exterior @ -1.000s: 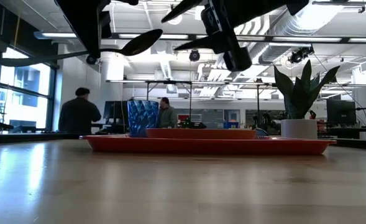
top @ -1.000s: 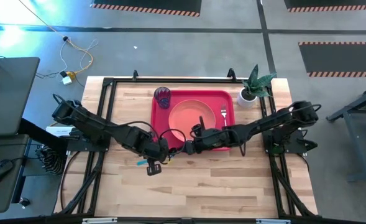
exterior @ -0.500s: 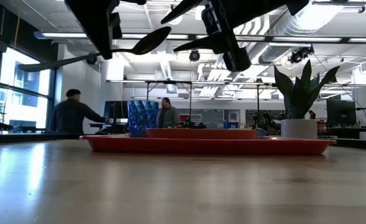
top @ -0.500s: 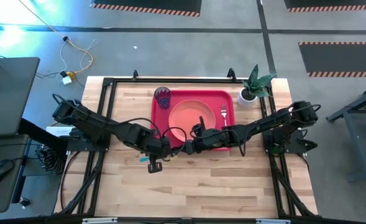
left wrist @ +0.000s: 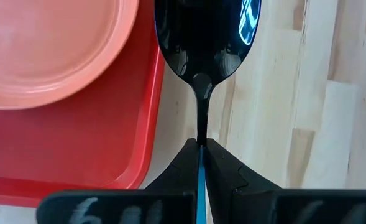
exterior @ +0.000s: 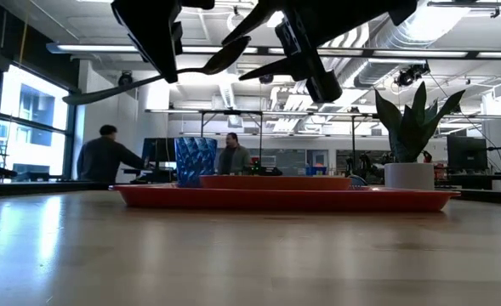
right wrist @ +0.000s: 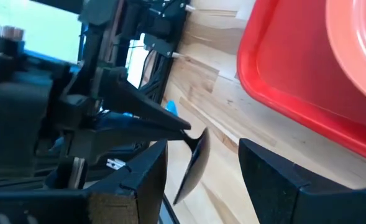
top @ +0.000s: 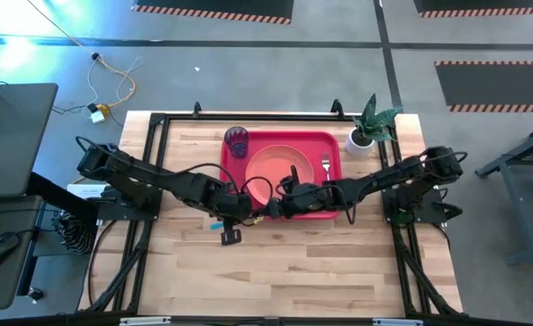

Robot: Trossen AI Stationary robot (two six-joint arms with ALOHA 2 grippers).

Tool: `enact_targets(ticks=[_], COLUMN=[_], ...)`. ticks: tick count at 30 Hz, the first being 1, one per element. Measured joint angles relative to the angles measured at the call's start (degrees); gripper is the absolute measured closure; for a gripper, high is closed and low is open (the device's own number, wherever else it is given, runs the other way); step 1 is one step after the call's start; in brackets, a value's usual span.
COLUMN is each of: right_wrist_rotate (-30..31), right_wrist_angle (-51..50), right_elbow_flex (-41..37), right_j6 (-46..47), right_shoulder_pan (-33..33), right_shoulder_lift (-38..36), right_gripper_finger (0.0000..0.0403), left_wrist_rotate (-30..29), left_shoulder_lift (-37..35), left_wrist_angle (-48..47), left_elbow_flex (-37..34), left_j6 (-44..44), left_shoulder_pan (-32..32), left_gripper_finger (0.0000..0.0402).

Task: Pick and place plate/cup/fork/spoon on tray
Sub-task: Put the blue spoon on the red serving tray in between of the orange plate and orange fork

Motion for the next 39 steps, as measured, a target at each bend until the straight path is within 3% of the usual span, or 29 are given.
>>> enact_targets(ticks=[7,21,28,39], right_wrist_rotate=[0.2,0.6,0.5,0.5], right_wrist_angle=[-0.8,-1.8,-3.1,-3.5], right_elbow_flex=[0.0,0.0,0.0,0.0], right_j6=[1.8,2.8,2.7,0.3], right_shoulder_pan=[-0.3,-0.3,-0.3,-0.3], right_shoulder_lift=[0.0,0.0,0.0,0.0], right_gripper_finger=[0.0232,0.0392,0.0399,0.0402], left_wrist_rotate=[-0.4,-0.7,-0.7,-0.6], left_shoulder_lift=[0.0,0.0,0.0,0.0], left_wrist_angle=[0.0,0.0,0.2,0.1], left_elbow_flex=[0.0,0.0,0.0,0.0], left_j6=[0.2,0.4,0.5,0.2], left_shoulder_pan=[0.0,0.0,0.0,0.0], left_gripper_finger=[0.0401,0.0401,0.0399,0.0361])
